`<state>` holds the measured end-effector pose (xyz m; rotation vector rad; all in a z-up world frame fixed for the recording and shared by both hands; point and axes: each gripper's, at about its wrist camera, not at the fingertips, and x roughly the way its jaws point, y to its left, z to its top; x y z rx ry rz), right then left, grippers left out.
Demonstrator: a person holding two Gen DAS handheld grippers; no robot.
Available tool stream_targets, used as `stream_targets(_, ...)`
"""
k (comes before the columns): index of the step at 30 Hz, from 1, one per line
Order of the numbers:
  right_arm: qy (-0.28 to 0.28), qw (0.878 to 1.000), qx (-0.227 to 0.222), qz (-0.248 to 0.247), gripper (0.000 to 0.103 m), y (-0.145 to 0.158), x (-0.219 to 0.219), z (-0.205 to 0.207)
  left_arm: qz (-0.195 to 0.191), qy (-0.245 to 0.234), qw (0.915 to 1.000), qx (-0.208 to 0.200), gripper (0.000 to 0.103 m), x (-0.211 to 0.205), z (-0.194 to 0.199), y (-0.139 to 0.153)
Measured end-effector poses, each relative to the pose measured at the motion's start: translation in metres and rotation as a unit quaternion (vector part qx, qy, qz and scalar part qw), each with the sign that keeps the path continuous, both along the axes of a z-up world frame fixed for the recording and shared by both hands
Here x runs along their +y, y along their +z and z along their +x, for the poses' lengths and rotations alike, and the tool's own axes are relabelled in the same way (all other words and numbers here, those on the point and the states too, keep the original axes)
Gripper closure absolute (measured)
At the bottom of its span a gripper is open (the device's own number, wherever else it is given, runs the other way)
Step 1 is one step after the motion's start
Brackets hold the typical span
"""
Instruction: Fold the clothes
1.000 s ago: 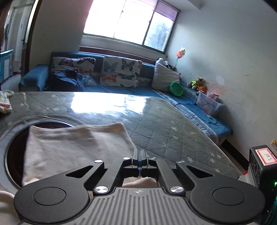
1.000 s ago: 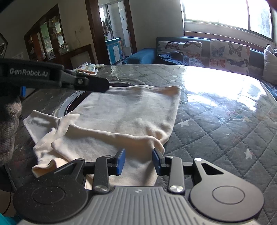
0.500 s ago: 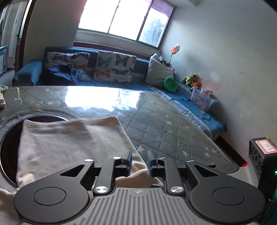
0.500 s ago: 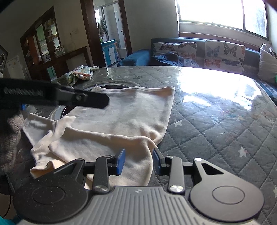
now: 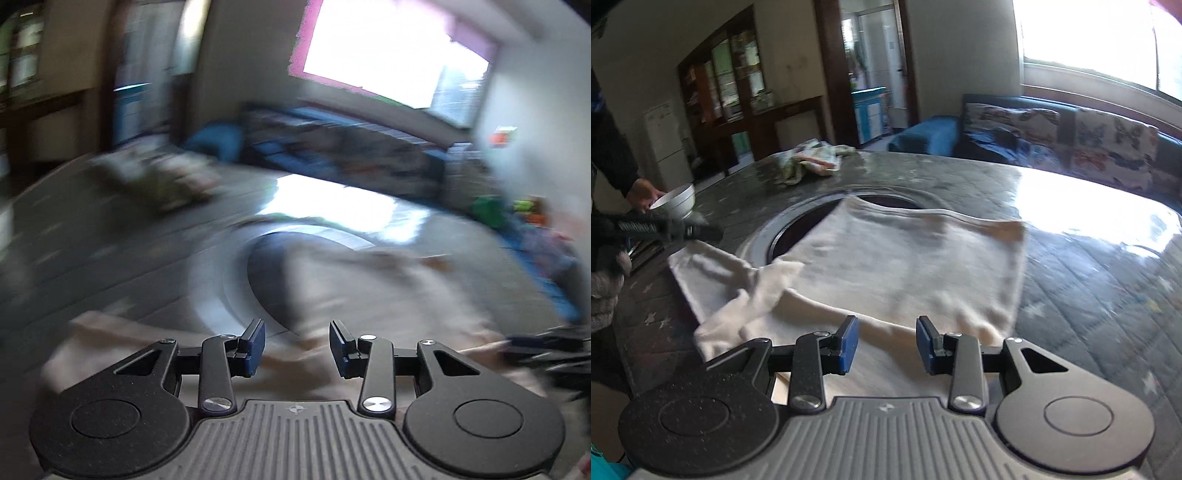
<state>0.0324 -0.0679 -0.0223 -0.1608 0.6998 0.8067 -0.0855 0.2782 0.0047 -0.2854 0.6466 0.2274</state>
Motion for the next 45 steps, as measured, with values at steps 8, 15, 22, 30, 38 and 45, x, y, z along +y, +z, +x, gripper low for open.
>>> stream_targets(8,0.028,1.000,0.004,-0.008,0.069,-0.003,0.027,-0.005,0.011,0.167,0.9850,0.042,0.061,0.051,-0.042,-0.027)
stream_targets(15,0.036,0.999,0.003,-0.014,0.069,-0.003,0.033,-0.010,0.009,0.235,0.9707,0.049,0.061,0.079,-0.040,-0.036)
stream_targets(22,0.030,0.999,-0.001,-0.013,0.069,0.000,0.029,-0.013,0.000,0.243,0.9695,0.036,0.094,0.092,-0.029,-0.037)
stream_targets(30,0.016,1.000,-0.008,-0.004,0.069,0.006,0.019,-0.011,-0.025,0.181,0.9817,-0.052,0.095,0.064,-0.022,0.018)
stream_targets(38,-0.003,1.000,-0.011,0.007,0.069,0.008,0.005,-0.011,-0.042,0.010,0.9910,-0.127,0.095,-0.026,0.011,0.077)
stream_targets(45,-0.036,0.999,-0.012,0.015,0.069,0.010,-0.019,-0.009,-0.084,-0.122,0.9796,-0.135,0.095,-0.103,0.045,0.074)
